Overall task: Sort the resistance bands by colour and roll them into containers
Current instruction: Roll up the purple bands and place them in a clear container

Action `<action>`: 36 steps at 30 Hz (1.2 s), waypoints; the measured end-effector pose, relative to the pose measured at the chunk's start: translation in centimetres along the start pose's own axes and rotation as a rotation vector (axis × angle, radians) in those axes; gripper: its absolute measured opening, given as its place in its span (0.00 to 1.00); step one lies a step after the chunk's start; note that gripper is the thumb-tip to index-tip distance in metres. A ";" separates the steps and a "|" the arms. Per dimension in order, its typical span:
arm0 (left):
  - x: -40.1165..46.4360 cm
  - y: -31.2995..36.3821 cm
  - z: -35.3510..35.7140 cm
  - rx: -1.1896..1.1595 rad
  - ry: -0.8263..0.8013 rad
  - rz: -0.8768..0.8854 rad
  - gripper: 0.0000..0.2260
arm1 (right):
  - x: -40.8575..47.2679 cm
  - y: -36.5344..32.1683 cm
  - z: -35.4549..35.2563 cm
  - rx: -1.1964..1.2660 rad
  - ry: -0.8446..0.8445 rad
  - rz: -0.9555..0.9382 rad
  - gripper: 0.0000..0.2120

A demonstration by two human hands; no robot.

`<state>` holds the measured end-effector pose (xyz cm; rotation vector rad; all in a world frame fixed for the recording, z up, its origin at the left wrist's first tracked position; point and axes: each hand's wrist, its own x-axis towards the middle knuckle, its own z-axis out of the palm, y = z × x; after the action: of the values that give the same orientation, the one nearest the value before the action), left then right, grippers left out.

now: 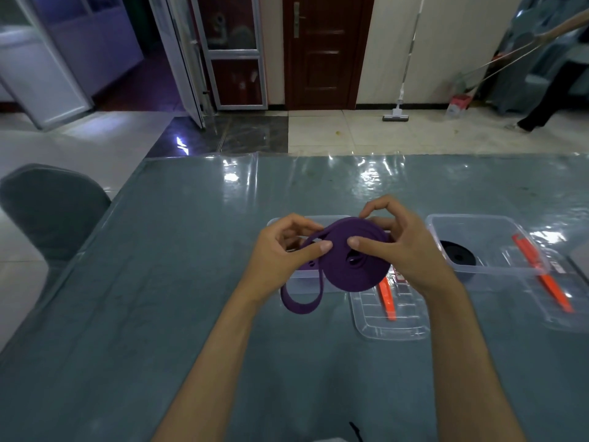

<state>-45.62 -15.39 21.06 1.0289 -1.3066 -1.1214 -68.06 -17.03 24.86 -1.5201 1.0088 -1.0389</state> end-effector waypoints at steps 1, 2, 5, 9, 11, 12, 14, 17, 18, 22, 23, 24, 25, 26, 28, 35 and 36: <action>-0.1 -0.4 0.2 -0.033 0.025 -0.016 0.08 | 0.0 0.1 0.2 0.001 0.026 -0.014 0.20; -0.3 -0.9 0.3 -0.069 0.042 -0.031 0.07 | 0.0 0.2 0.5 0.008 0.051 -0.022 0.20; -0.4 -1.9 0.1 -0.129 0.048 -0.058 0.10 | 0.2 0.8 0.9 0.042 0.108 -0.015 0.19; -0.5 -2.3 -0.2 -0.083 0.014 -0.060 0.13 | 0.6 1.5 0.8 0.091 0.135 0.000 0.20; -0.6 -2.4 0.2 -0.069 0.091 -0.042 0.10 | 0.8 1.8 1.0 0.116 0.155 0.006 0.21; -0.7 -2.6 0.3 -0.072 0.142 -0.031 0.08 | 1.0 1.9 1.2 0.122 0.172 0.009 0.20; -0.7 -3.2 0.5 -0.087 0.199 -0.018 0.05 | 1.3 2.2 1.6 0.136 0.209 0.007 0.19; -0.6 -3.9 1.0 -0.182 0.209 -0.067 0.07 | 1.9 2.7 1.9 0.185 0.269 -0.003 0.17; -0.6 -4.0 1.2 -0.246 0.220 -0.099 0.07 | 2.0 3.0 2.1 0.193 0.289 -0.008 0.17; 0.0 -4.5 1.3 -0.336 0.316 -0.134 0.08 | 3.0 4.3 2.5 0.205 0.279 0.044 0.17; 0.2 -4.5 1.0 -0.322 0.328 -0.131 0.08 | 3.3 4.5 2.1 0.209 0.220 0.074 0.17; 0.5 -4.5 0.5 -0.301 0.330 -0.122 0.08 | 3.5 4.6 1.6 0.197 0.139 0.108 0.18; 0.8 -4.5 0.1 -0.275 0.324 -0.111 0.08 | 3.6 4.7 1.0 0.176 0.046 0.142 0.18; 1.0 -4.5 -0.1 -0.255 0.314 -0.101 0.08 | 3.6 4.7 0.5 0.159 -0.042 0.177 0.19; 1.4 -5.0 -0.3 -0.234 0.310 -0.093 0.08 | 3.6 4.9 0.1 0.147 -0.127 0.203 0.23; 2.4 -8.1 -0.3 -0.177 0.273 -0.187 0.11 | 5.5 7.6 0.0 0.233 0.058 0.212 0.20; 2.7 -8.2 -0.3 -0.186 0.274 -0.200 0.12 | 5.7 8.0 0.1 0.247 0.072 0.224 0.20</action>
<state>-45.69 -19.54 13.44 1.1457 -0.8802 -1.1797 -67.11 -23.72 17.73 -1.1495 1.0333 -1.0224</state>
